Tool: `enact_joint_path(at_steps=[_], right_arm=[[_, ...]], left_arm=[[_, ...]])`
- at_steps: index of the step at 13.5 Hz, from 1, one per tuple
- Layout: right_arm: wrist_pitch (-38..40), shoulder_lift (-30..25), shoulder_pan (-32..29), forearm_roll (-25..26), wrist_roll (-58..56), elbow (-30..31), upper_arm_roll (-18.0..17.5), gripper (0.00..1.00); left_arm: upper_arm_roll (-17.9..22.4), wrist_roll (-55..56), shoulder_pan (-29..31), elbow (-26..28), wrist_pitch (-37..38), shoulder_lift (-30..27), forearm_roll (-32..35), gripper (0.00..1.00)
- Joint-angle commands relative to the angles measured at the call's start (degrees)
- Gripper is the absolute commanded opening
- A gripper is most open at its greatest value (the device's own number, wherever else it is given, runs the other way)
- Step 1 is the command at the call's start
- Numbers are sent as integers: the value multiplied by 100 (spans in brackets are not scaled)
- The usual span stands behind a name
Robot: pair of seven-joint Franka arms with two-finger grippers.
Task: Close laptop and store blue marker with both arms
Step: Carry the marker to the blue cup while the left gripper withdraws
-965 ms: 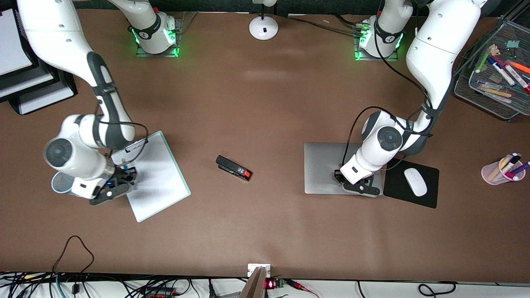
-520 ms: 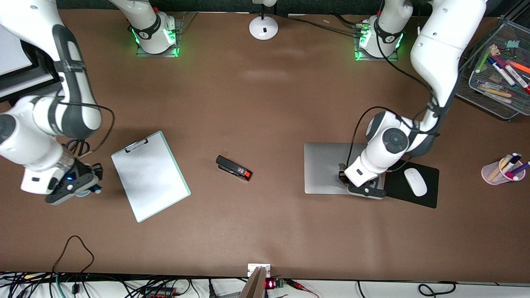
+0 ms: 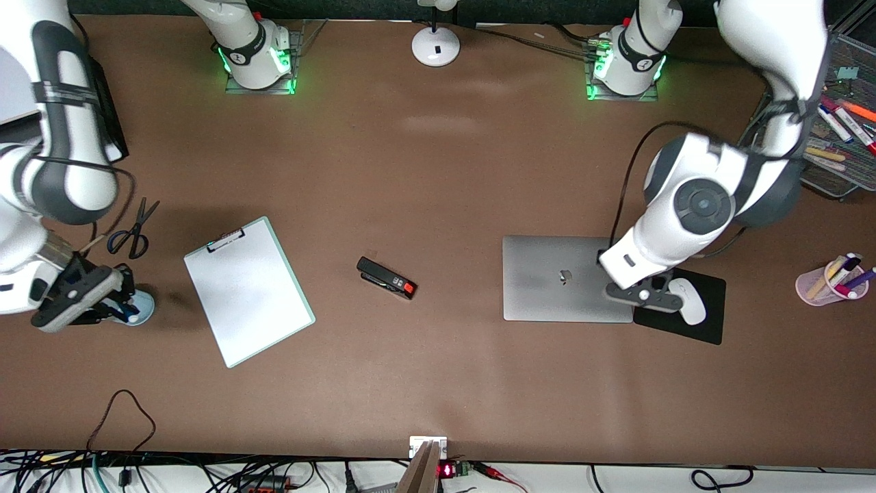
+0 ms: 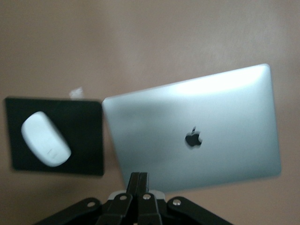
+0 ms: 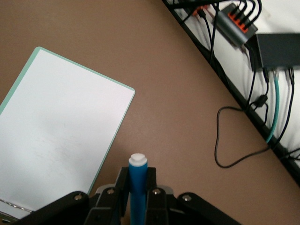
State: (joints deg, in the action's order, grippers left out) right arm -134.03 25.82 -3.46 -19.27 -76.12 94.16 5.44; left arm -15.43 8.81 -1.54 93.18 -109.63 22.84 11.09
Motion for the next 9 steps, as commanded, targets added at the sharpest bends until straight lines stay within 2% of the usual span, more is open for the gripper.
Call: enact_joint_path(at_steps=[1, 3, 4, 7, 9], right_arm=[[192, 2, -304, -734, -1393, -20, -78, 5], [421, 72, -453, -1261, -2106, -116, -78, 5], [596, 107, -497, -1402, -2422, -204, -78, 5], [1245, 230, -612, -1509, -3187, -503, -78, 5], [1694, 292, -735, -1570, -3724, -547, -87, 5]], left_arm=[[-47, -170, 75, -20, 722, -437, 42, 20], [-65, -170, 75, -28, 987, -718, 34, 88], [-82, -170, 75, -20, 1022, -841, 34, 100], [-170, -170, 74, -28, 1277, -1044, -1, 100], [-118, -170, 101, -150, 1304, -1185, -509, 100]])
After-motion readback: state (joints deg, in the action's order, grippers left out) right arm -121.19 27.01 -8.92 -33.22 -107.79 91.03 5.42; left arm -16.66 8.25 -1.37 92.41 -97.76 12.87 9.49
